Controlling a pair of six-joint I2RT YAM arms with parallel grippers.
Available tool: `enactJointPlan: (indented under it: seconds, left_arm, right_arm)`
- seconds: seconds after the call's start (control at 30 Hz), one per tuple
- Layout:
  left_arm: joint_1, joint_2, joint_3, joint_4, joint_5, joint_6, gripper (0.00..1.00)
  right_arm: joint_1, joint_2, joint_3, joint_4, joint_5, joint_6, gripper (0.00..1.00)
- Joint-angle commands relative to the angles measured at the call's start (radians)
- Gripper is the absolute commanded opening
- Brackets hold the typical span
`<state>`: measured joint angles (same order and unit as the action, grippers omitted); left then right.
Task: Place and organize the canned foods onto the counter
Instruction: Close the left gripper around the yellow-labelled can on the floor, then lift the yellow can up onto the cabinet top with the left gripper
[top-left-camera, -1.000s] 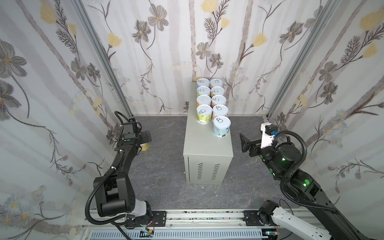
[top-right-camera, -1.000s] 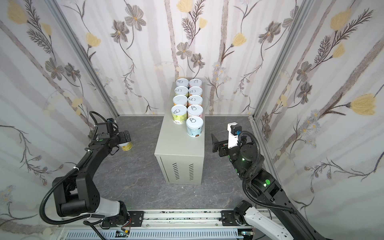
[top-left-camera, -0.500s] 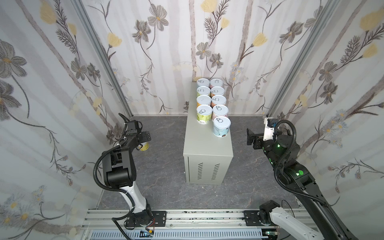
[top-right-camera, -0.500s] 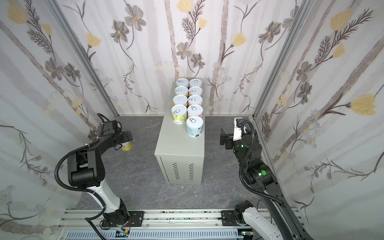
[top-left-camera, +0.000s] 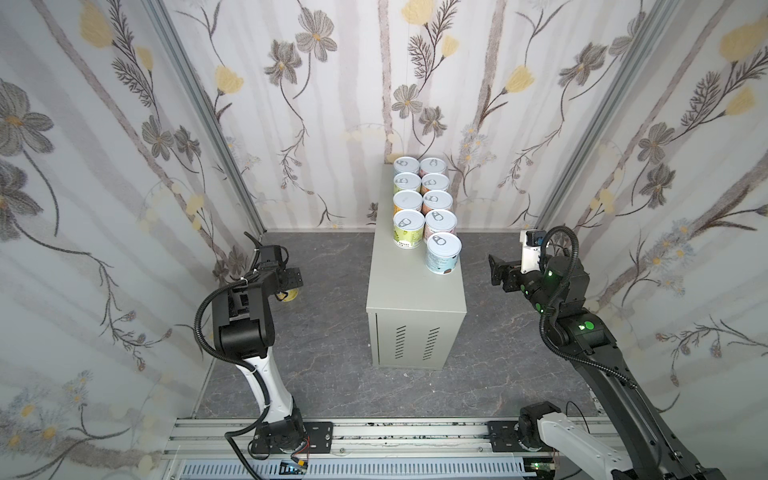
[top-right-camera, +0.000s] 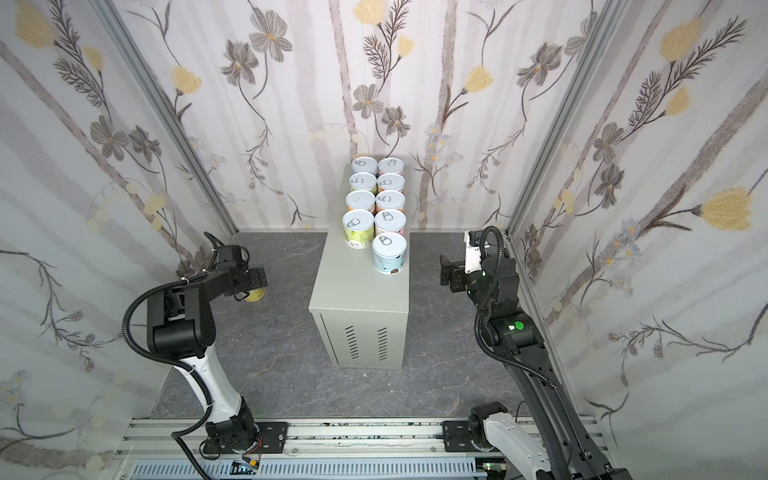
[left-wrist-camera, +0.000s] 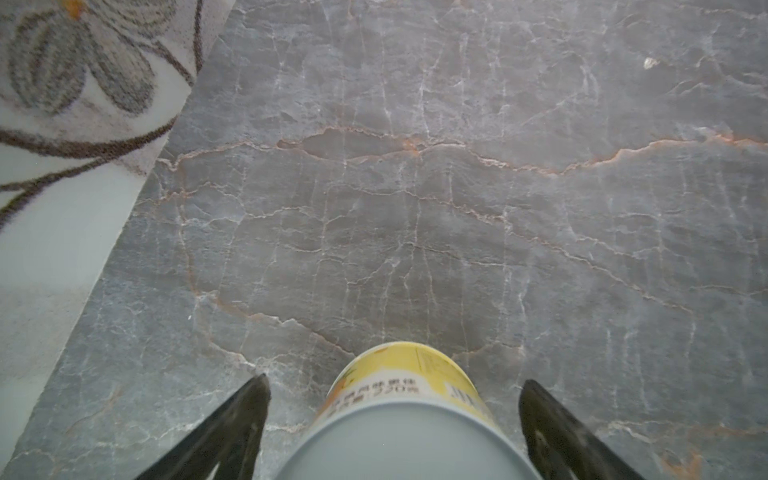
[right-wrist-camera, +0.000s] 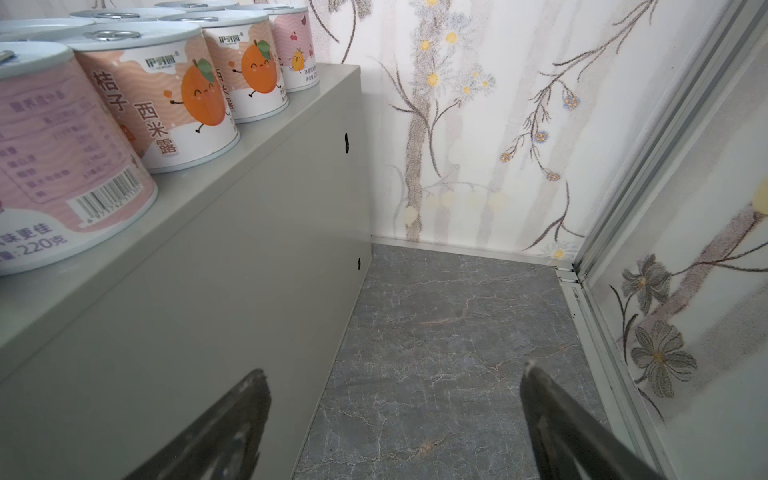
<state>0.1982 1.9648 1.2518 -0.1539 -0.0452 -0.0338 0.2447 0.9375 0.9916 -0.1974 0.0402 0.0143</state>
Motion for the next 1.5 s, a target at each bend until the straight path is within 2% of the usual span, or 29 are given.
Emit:
enactJointPlan:
  seconds: [0.0,0.53,0.7,0.87,1.23,1.47]
  left_arm:
    - [-0.002,0.009,-0.001,-0.002,-0.021,-0.002,0.86]
    - [-0.016,-0.096,-0.116,-0.026,0.018,0.010,0.62]
    - [-0.058,-0.218,-0.156,-0.067,-0.061,0.039,0.60]
    - [-0.091,-0.381,-0.159,-0.162,-0.032,0.051,0.59]
    - [-0.184,-0.695,0.031,-0.378,0.073,-0.003,0.56]
    - [-0.299,-0.650,0.399,-0.636,0.121,-0.005,0.55]
  right_arm:
    - [-0.008,0.010,-0.001,0.060,-0.061,-0.007,0.93]
    - [-0.027,0.029,0.051,0.069,-0.117,-0.039,0.93]
    - [-0.029,0.054,0.078,0.113,-0.153,-0.058,0.93]
    - [-0.030,0.093,0.138,0.131,-0.182,-0.088,0.93]
    - [-0.031,0.115,0.260,0.100,-0.248,-0.134,0.94]
    - [-0.031,0.103,0.315,0.058,-0.317,-0.121,0.94]
